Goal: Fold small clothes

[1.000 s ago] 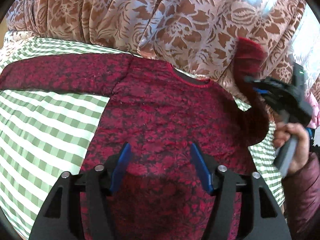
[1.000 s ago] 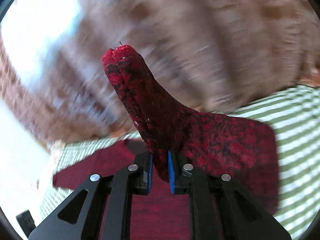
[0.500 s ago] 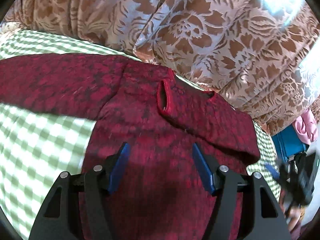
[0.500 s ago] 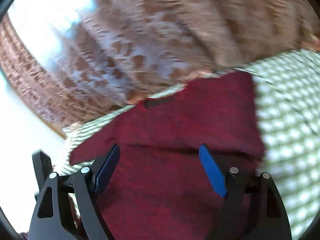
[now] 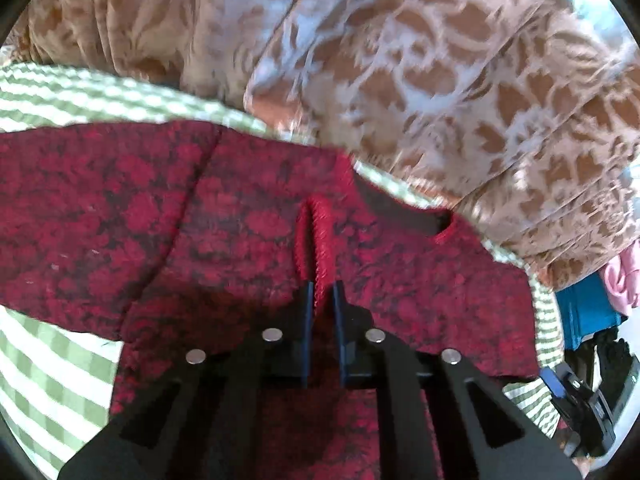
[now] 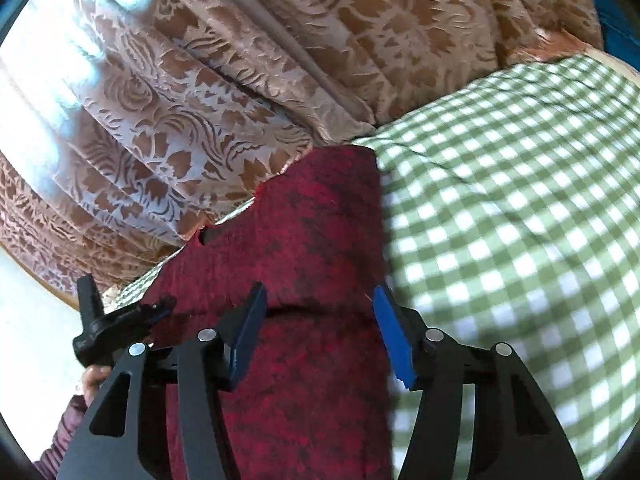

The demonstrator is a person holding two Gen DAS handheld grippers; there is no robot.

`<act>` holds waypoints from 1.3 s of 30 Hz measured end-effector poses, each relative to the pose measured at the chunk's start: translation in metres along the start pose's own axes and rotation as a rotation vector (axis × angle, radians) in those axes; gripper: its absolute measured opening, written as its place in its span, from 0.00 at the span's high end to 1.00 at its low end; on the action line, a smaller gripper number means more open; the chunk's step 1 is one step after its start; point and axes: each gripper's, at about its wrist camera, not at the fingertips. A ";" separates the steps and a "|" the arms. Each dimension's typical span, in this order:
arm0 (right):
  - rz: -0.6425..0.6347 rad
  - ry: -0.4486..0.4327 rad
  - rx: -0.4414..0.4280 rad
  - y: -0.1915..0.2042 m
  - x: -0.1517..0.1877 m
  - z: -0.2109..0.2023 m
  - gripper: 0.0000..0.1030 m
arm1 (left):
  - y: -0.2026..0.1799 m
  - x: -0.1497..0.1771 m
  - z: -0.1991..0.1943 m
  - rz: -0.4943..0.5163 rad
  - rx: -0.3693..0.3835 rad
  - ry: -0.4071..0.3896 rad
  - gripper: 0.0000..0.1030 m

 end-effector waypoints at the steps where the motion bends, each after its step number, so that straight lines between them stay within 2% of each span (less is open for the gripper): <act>1: -0.008 0.000 0.000 0.005 -0.003 0.003 0.47 | 0.001 0.004 -0.008 -0.005 0.005 -0.026 0.92; 4: -0.032 0.014 0.022 0.021 -0.017 0.025 0.47 | 0.010 0.014 -0.025 -0.020 -0.005 -0.073 0.92; 8: -0.068 0.083 0.114 0.037 -0.031 0.074 0.47 | 0.023 0.017 -0.026 -0.014 -0.100 -0.091 0.92; 11: -0.097 0.127 0.208 0.039 -0.032 0.108 0.47 | 0.031 0.020 -0.015 -0.016 -0.206 -0.077 0.92; 14: -0.145 0.071 0.254 0.040 -0.022 0.119 0.46 | 0.036 0.030 0.005 0.001 -0.279 -0.033 0.91; 16: -0.174 0.052 0.294 0.045 -0.017 0.121 0.46 | 0.033 0.036 0.005 0.008 -0.288 -0.040 0.90; 18: -0.187 0.058 0.312 0.048 -0.017 0.123 0.43 | 0.034 0.036 -0.004 -0.011 -0.274 -0.055 0.83; 20: -0.201 0.069 0.324 0.053 -0.019 0.123 0.37 | 0.041 0.038 -0.020 -0.048 -0.219 -0.075 0.58; 21: -0.209 0.073 0.334 0.056 -0.020 0.122 0.32 | 0.046 0.040 -0.029 -0.066 -0.213 -0.093 0.54; 23: -0.216 0.064 0.359 0.067 -0.018 0.112 0.22 | 0.058 0.043 -0.046 -0.099 -0.199 -0.113 0.54; 25: -0.222 0.040 0.337 0.078 -0.009 0.099 0.22 | 0.078 0.046 -0.063 -0.151 -0.162 -0.117 0.54; 27: -0.264 0.039 0.319 0.092 0.006 0.090 0.14 | 0.102 0.052 -0.079 -0.213 -0.130 -0.130 0.54; 30: -0.302 0.063 0.284 0.105 0.033 0.086 0.13 | 0.155 0.065 -0.108 -0.336 -0.069 -0.177 0.54; 34: -0.383 0.126 0.305 0.118 0.070 0.104 0.12 | 0.226 0.088 -0.142 -0.514 -0.072 -0.238 0.54; 36: -0.381 0.169 0.315 0.115 0.080 0.117 0.10 | 0.261 0.098 -0.159 -0.606 -0.094 -0.275 0.54; 39: -0.388 0.170 0.315 0.114 0.082 0.121 0.04 | 0.303 0.105 -0.178 -0.712 -0.065 -0.316 0.54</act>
Point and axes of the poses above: each gripper's, at about its wrist camera, not at the fingertips, and z roughly the way its jaws point, y to its left, x to its underside, and after that the axes turned 14 degrees about y, right-handed
